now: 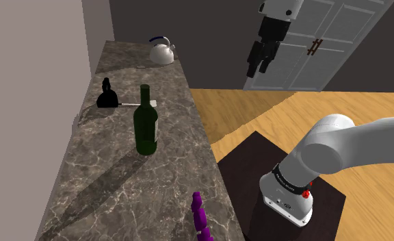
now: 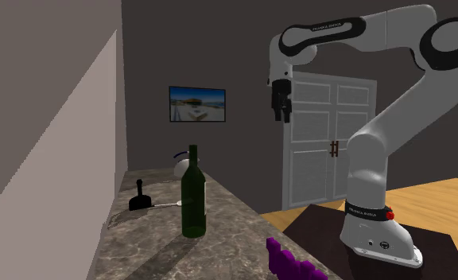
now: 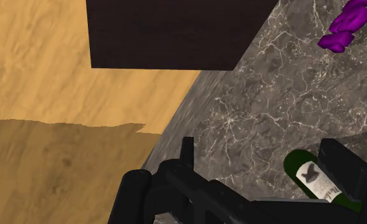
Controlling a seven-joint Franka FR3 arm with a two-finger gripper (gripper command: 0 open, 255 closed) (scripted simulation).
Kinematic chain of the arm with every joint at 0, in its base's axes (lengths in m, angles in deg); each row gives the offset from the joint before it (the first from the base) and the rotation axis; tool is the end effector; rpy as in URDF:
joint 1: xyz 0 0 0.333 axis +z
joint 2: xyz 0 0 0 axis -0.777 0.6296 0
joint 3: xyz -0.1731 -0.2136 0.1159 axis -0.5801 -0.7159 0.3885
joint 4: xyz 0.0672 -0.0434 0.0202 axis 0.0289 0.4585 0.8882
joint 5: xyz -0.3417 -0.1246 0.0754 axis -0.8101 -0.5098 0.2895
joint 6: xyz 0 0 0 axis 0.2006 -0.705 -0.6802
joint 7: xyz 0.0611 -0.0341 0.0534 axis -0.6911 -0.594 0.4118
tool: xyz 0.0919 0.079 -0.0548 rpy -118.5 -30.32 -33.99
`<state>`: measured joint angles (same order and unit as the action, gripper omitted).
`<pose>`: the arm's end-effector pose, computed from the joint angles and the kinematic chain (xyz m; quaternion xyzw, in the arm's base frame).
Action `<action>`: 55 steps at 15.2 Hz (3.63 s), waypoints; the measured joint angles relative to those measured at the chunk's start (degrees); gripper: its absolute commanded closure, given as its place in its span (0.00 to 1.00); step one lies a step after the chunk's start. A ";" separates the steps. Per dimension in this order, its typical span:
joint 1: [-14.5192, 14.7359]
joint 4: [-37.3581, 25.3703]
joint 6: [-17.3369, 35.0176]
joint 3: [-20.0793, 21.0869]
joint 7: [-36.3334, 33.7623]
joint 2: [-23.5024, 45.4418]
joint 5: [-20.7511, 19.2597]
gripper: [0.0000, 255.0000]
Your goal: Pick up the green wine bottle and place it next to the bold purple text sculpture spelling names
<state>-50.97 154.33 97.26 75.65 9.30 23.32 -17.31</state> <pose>0.2922 0.0200 0.5357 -0.9978 -0.0181 0.0479 0.0418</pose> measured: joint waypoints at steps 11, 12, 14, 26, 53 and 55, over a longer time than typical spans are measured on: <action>2.23 -4.85 9.59 9.98 -11.73 12.05 5.13 0.00; 2.16 -6.10 10.64 10.74 -12.65 14.10 5.11 0.00; 2.38 -8.21 12.48 12.77 -15.28 17.53 5.34 0.00; 4.24 -27.81 19.90 22.85 -32.85 42.84 -1.31 0.00; 6.63 -32.17 25.38 24.32 -39.20 53.04 -6.38 1.00; 6.63 -32.17 25.38 24.32 -39.21 53.04 -6.38 1.00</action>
<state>-44.35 122.15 122.64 99.97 -29.90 76.37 -23.69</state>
